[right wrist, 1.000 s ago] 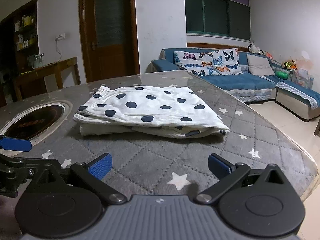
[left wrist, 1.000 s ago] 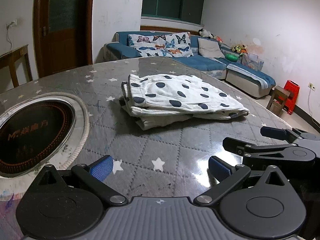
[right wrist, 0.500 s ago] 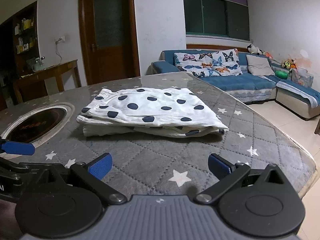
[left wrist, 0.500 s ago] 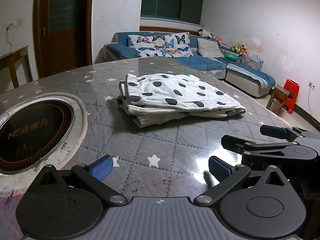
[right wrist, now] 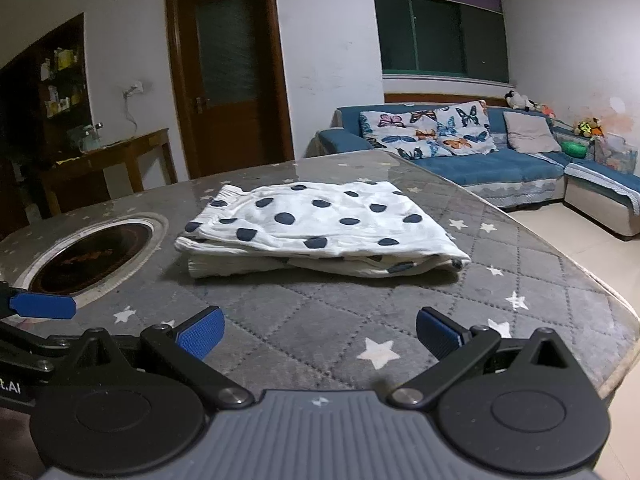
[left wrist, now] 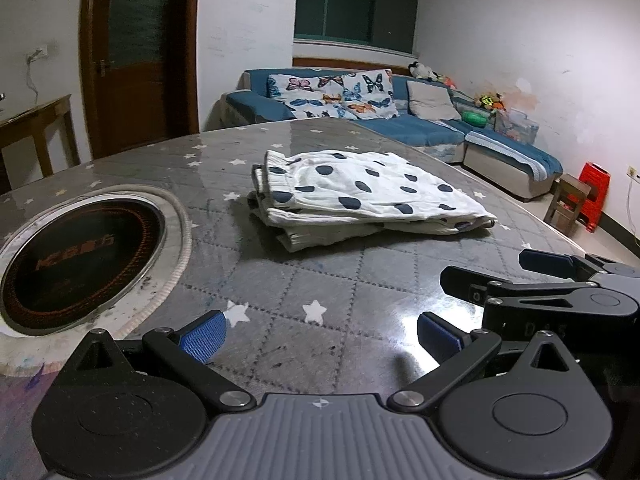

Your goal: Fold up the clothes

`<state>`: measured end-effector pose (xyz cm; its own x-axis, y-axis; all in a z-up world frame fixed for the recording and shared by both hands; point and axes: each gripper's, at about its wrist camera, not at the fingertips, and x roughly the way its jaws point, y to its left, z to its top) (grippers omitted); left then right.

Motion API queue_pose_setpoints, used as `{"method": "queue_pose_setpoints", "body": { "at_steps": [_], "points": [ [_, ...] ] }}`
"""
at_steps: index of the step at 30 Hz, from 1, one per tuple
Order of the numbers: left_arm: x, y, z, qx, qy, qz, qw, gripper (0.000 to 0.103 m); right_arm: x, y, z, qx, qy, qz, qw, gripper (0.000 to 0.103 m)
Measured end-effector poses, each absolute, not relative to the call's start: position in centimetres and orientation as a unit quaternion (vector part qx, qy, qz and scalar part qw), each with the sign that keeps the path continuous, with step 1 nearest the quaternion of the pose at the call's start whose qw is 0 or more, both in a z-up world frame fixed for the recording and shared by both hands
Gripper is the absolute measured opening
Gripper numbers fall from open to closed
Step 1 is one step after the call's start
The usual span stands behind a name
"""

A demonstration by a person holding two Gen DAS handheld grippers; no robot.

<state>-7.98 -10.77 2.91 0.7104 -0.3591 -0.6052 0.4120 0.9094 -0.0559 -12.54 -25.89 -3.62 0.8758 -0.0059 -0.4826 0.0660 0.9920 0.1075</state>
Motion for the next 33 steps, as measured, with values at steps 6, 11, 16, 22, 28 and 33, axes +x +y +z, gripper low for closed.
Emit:
{"method": "queue_pose_setpoints", "body": {
  "at_steps": [6,11,16,22,28,33],
  "points": [
    [-7.9,-10.2,3.1,0.037,0.315,-0.200,0.927,0.103,-12.2,-25.2,-3.4,0.056,0.247,-0.009,0.967,0.103],
    [-7.8,-10.2,3.1,0.036,0.315,-0.204,0.926,0.103,-12.3,-25.1,-3.4,0.054,0.249,-0.015,0.967,0.103],
    [-7.6,-10.3,2.9,0.037,0.313,-0.209,0.926,0.103,-12.4,-25.4,-3.2,0.057,0.251,-0.028,0.966,0.103],
    [-7.3,-9.9,2.9,0.028,0.310,-0.216,0.925,0.103,-12.4,-25.1,-3.1,0.056,0.254,-0.034,0.965,0.103],
    [-7.3,-9.5,3.0,0.023,0.306,-0.223,0.925,0.103,-12.7,-24.6,-2.5,0.046,0.252,-0.039,0.966,0.103],
    [-7.3,-9.3,3.2,0.019,0.302,-0.230,0.925,0.103,-13.0,-24.4,-2.1,0.043,0.248,-0.042,0.967,0.103]
  ]
}}
